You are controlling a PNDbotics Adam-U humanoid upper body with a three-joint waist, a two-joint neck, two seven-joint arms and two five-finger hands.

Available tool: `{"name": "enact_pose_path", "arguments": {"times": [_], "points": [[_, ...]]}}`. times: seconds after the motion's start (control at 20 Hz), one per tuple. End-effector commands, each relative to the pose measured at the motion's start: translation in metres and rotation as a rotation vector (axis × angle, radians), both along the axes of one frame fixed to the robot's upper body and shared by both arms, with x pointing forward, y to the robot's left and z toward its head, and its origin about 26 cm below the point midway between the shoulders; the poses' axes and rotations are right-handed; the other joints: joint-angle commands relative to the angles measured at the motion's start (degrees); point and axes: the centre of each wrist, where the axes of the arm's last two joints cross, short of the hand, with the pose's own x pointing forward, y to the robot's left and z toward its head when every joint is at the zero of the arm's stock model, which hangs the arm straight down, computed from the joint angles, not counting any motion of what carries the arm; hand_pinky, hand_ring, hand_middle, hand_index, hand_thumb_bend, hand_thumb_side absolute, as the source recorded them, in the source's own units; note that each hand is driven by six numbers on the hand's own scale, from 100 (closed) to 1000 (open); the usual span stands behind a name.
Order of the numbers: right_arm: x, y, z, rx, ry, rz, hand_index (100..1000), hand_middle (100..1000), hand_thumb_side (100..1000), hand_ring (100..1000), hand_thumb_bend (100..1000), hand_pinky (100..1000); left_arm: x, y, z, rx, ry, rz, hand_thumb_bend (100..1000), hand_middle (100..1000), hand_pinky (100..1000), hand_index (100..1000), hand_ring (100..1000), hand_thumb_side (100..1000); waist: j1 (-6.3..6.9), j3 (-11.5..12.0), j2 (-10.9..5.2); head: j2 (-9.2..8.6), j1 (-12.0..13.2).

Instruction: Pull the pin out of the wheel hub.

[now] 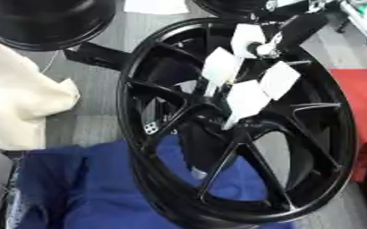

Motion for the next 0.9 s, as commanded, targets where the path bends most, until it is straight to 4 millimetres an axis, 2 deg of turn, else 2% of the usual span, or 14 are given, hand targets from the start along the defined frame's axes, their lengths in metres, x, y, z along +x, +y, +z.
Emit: {"name": "enact_pose_path", "arguments": {"times": [0.05,0.4,0.6,0.7,0.9], "points": [[-0.011,-0.003,0.027,0.053,-0.055,0.013,477,324,331,579,100,706,-0.003,0.001,0.007,0.008,-0.027,0.000,114,650,748,753,776,748,0.20,-0.06,-1.03,0.07,-0.27],[-0.026,-0.006,0.052,0.102,-0.117,0.010,461,308,236,570,100,704,-0.004,0.002,0.007,0.009,-0.026,0.001,114,652,748,753,777,746,0.20,-0.43,-1.45,0.19,-0.28],[-0.032,-0.019,0.067,0.128,-0.164,-0.022,462,306,225,563,100,705,-0.004,0.002,0.007,0.012,-0.026,0.003,113,652,748,753,777,745,0.23,-0.71,-1.61,0.26,-0.04],[-0.034,-0.032,0.073,0.143,-0.197,-0.058,461,305,224,559,100,706,-0.004,0.003,0.007,0.016,-0.027,0.005,111,652,748,753,777,744,0.28,-0.87,-1.62,0.38,0.28],[-0.037,-0.077,0.079,0.216,-0.257,-0.185,463,304,251,553,100,709,-0.005,0.005,0.008,0.020,-0.031,0.017,110,653,748,754,777,743,0.37,-1.22,-1.58,0.54,0.96]]}}
